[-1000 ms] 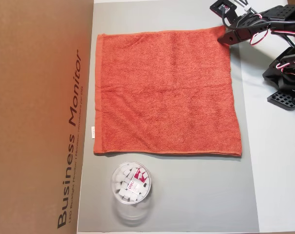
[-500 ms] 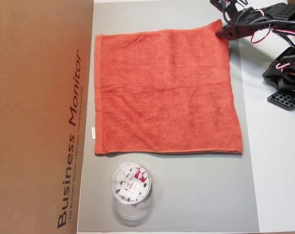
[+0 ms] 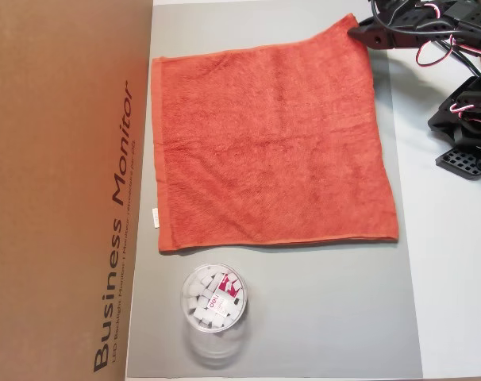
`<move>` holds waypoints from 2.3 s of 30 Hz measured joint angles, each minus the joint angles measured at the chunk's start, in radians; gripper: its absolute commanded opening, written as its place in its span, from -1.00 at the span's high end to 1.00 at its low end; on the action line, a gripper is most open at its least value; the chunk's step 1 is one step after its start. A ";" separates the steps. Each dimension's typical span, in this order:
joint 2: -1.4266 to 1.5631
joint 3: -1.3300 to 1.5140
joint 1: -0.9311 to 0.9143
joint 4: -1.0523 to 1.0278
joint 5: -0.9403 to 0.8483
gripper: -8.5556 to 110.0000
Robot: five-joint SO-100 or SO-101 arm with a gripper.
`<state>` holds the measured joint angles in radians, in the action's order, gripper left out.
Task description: Fold the blanket.
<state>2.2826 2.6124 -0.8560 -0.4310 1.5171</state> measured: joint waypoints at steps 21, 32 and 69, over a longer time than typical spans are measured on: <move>0.000 -0.233 0.222 0.000 0.121 0.86; 0.000 -0.353 0.367 0.000 0.127 0.86; -0.561 -0.982 0.815 -0.002 0.031 0.86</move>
<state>1.7211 1.6306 -0.0414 -0.4326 1.5478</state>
